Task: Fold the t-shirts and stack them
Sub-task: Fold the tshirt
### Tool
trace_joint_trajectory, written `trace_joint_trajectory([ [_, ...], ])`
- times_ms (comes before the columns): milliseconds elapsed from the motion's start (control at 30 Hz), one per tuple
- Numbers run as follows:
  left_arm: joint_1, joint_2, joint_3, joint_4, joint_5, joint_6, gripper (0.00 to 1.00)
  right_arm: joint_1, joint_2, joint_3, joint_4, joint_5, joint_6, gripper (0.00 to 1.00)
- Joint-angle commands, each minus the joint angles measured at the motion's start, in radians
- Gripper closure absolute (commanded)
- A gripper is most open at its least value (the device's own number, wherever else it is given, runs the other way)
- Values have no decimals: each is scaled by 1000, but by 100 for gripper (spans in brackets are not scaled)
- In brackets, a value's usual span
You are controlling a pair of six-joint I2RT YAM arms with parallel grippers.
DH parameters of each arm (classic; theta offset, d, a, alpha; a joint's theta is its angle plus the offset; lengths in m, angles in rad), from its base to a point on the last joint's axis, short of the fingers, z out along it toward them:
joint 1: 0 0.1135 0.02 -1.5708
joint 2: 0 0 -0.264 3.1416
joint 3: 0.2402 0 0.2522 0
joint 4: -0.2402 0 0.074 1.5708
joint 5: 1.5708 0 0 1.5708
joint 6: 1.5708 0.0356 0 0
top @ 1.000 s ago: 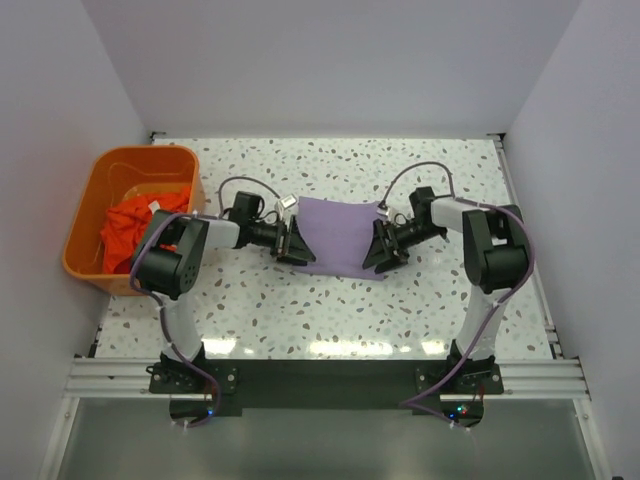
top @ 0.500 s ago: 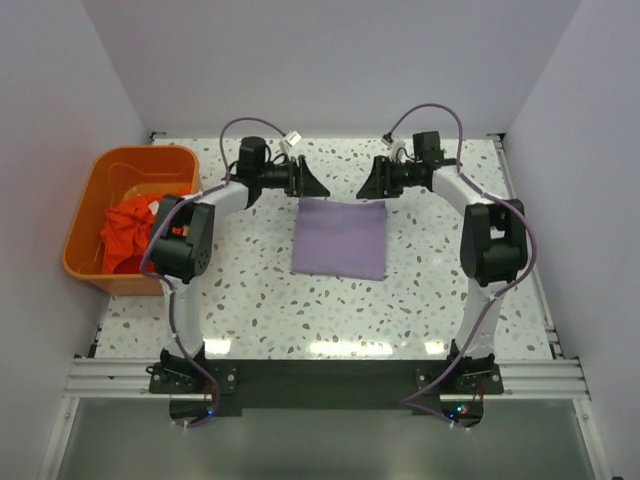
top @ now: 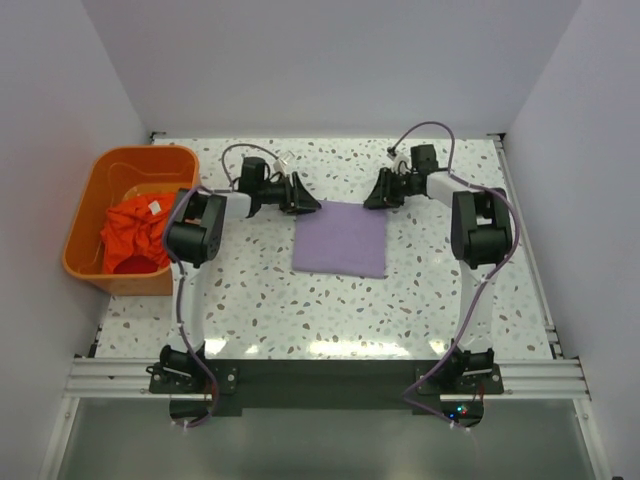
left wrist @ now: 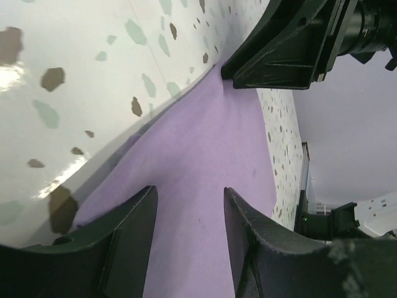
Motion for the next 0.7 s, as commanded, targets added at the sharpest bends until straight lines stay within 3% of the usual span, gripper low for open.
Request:
trace_joint_trajectory([
  [0,56,0,-22,31,-74,6,48,-32,20,65,10,124,-43,66],
  [200,38,-141,43,-105,-95,188,39,-30,-50,113,4,164,-72,58],
  [300,35,-256,50,-153,-164,294,36,-20,-171,79,7,187,-89,53],
  [333,38,-286,52,-199,-189,322,34,-13,-205,65,7,200,-95,48],
  [433,41,-405,34,-280,-324,405,30,37,-334,19,-30,323,-146,40],
  [567,48,-563,-25,-354,-544,477,22,196,-492,-53,-111,507,-206,33],
  [633,53,-648,-54,-392,-594,507,16,259,-530,-114,-119,577,-203,16],
  [667,58,-695,-61,-406,-621,518,15,325,-544,-145,-125,667,-191,15],
])
